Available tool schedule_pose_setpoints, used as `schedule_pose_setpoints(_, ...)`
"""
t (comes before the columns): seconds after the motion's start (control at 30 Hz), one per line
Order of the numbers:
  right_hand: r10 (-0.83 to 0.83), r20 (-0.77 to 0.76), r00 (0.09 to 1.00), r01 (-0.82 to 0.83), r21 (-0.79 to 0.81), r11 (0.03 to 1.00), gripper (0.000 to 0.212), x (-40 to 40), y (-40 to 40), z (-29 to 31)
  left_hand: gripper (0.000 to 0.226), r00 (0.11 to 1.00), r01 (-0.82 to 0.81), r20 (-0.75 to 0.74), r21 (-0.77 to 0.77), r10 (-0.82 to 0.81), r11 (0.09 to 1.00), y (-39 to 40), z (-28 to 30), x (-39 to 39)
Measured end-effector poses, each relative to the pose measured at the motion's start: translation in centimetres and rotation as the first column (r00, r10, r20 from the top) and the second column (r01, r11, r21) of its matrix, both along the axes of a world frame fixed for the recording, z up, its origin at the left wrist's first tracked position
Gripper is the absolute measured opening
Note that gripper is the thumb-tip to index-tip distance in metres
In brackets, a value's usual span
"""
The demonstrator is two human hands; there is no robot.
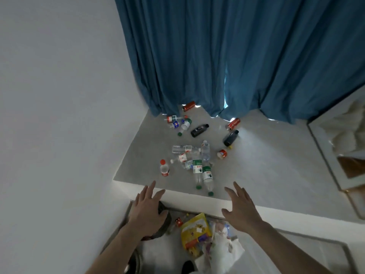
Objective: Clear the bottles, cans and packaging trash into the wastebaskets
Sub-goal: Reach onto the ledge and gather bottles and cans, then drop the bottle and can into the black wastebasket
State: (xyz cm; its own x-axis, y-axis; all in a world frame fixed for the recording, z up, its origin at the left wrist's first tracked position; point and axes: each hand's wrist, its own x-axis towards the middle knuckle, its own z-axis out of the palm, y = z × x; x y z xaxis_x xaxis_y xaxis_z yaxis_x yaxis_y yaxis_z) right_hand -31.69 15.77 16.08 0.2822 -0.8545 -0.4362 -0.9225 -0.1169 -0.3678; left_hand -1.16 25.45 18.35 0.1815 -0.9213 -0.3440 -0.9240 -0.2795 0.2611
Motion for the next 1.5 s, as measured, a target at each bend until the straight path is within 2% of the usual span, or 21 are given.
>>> schedule_pose_setpoints(0.37,-0.155,-0.06,0.986,0.154,-0.016,0.988,0.078,-5.7,-1.8,0.5,0.072,0.974,0.217,-0.072,0.038,-0.214,0.976,-7.0,-1.7,-5.6)
schedule_pose_setpoints(0.63,-0.191,-0.07,0.979,0.189,-0.027,0.982,0.08,-10.7,-6.8,0.8,0.071,0.963,0.263,-0.055,0.001,-0.262,0.965,-13.2,-1.5,-9.8)
schedule_pose_setpoints(0.87,-0.11,-0.054,0.993,0.109,-0.015,0.994,0.081,-16.8,-15.6,-1.1,0.072,0.981,0.196,0.012,-0.036,-0.196,0.98,-19.3,-2.6,-16.3)
schedule_pose_setpoints(1.07,0.022,0.006,1.0,-0.022,0.002,1.0,0.079,-26.6,-24.0,-3.4,0.076,1.0,-0.009,0.01,0.054,0.009,0.999,-24.5,-4.9,-26.7)
schedule_pose_setpoints(1.23,0.151,-0.104,0.983,-0.146,0.061,0.987,0.08,-35.7,-30.4,-3.4,0.074,0.994,-0.104,-0.011,0.1,0.106,0.99,-27.9,-4.1,-35.6)
schedule_pose_setpoints(1.5,0.227,-0.105,0.968,-0.222,0.053,0.974,0.08,-38.7,-39.1,-3.0,0.074,0.99,-0.138,0.05,0.103,0.134,0.985,-33.7,-2.8,-39.8)
